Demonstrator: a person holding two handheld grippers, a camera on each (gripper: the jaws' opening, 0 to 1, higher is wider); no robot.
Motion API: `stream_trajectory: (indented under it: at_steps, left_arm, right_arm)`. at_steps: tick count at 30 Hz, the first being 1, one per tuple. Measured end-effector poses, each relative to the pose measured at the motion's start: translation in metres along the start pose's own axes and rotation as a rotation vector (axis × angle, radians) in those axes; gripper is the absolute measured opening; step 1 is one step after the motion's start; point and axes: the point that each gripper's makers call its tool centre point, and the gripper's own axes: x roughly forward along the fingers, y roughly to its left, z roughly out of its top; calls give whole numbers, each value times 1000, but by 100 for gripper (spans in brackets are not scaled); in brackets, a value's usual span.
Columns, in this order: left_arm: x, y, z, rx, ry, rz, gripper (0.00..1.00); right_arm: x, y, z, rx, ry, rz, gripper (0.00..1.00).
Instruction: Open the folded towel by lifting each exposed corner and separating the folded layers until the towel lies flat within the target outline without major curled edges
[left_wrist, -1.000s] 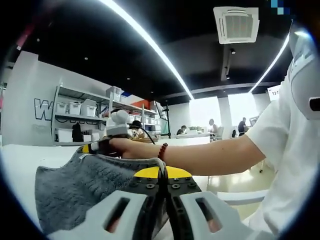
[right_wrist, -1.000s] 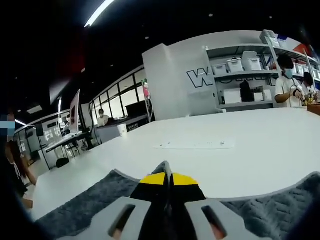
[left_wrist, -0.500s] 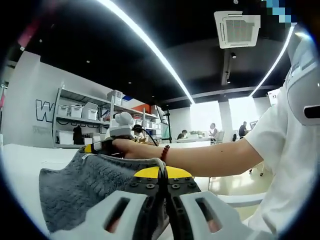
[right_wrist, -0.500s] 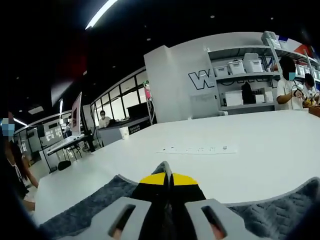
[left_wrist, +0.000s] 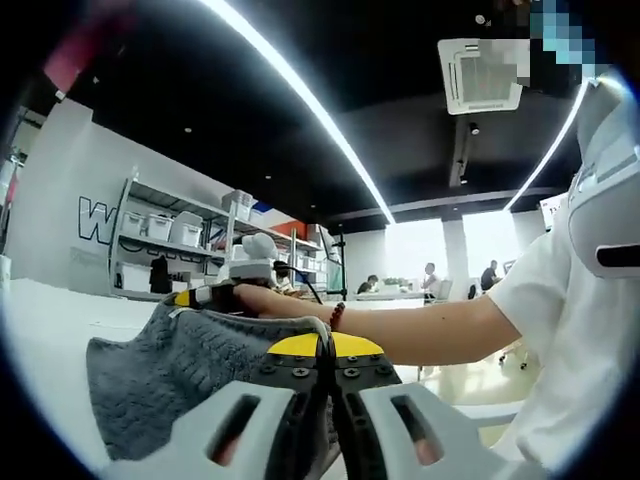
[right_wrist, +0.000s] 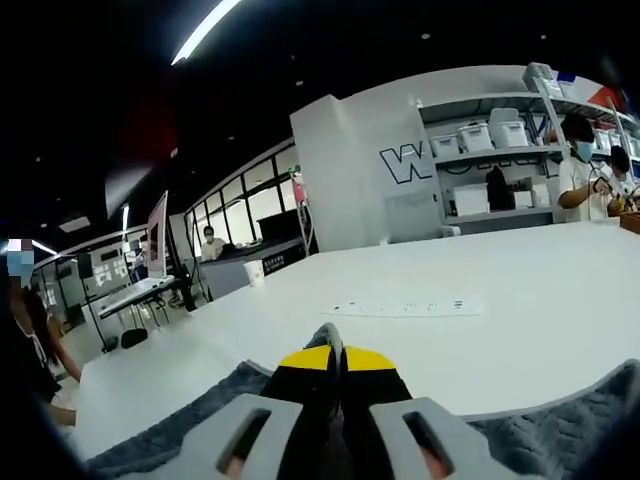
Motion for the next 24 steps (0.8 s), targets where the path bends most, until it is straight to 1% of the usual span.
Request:
stream_trajectory:
  at_steps: [2, 6, 8, 9, 13, 16, 18, 20, 22, 24]
  left_arm:
    - [-1, 2, 1, 9, 0, 6, 0]
    - [-4, 4, 5, -7, -12, 14, 0]
    - [-5, 5, 6, -12, -14, 14, 0]
    - [-5, 5, 6, -14, -15, 15, 0]
    - [-7, 6, 12, -63, -47, 11, 0]
    - [-9, 7, 13, -62, -43, 13, 0]
    - [-11, 6, 17, -61, -41, 11, 0]
    - [-12, 7, 22, -53, -47, 11, 0]
    - [-14, 7, 23, -44, -47, 11, 0]
    - [-15, 8, 24, -40, -48, 14, 0]
  right_arm:
    - [0, 1, 0, -5, 4, -1, 0]
    - [1, 4, 1, 7, 3, 10, 0]
    - [-2, 9, 0, 6, 4, 10, 0]
    - [0, 8, 1, 7, 4, 12, 0]
    - [2, 13, 9, 13, -3, 30, 0]
    - [3, 15, 14, 13, -9, 35, 0]
    - [-2, 24, 12, 10, -10, 42, 0]
    - [2, 25, 14, 8, -10, 48, 0]
    - [-2, 35, 13, 7, -14, 56, 0]
    - [-1, 39, 14, -8, -15, 59, 0]
